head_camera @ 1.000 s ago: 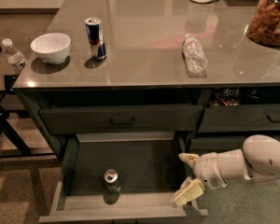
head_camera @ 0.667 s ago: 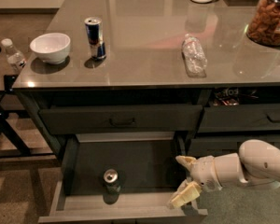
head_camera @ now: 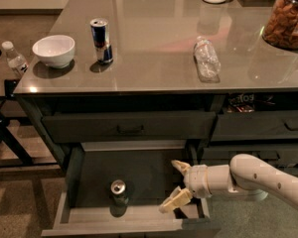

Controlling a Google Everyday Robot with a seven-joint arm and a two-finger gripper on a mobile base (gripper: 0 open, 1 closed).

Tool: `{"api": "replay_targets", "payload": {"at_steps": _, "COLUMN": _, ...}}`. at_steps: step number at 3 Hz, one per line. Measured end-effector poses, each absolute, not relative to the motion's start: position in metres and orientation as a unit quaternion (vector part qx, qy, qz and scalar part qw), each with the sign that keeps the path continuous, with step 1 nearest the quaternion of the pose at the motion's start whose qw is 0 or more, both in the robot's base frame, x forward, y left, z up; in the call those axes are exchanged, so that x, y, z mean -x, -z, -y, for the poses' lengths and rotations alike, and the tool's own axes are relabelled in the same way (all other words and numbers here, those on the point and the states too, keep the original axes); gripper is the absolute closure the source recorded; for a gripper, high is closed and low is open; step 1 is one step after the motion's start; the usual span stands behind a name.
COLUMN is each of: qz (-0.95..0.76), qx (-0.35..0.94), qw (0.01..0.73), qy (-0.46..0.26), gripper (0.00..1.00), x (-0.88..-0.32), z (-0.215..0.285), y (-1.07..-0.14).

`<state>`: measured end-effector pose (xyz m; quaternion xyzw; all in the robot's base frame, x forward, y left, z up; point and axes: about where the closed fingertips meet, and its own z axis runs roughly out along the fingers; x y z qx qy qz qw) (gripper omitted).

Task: Pick green can from middle drawer and place on counter

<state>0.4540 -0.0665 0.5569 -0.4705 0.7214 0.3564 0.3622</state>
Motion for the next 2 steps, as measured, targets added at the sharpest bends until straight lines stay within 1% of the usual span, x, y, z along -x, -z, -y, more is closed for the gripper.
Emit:
{"api": "replay_targets", "payload": {"at_steps": 1, "qz": -0.721, "qx": 0.470, "qw": 0.362, "qy": -0.356, "gripper": 0.00, "x": -0.454, "z": 0.066, "y": -0.557}}
{"api": "replay_targets", "payload": {"at_steps": 2, "qz": -0.711, "qx": 0.471, "qw": 0.367, "qy": -0.370, "gripper": 0.00, "x": -0.456, "z": 0.050, "y": -0.537}}
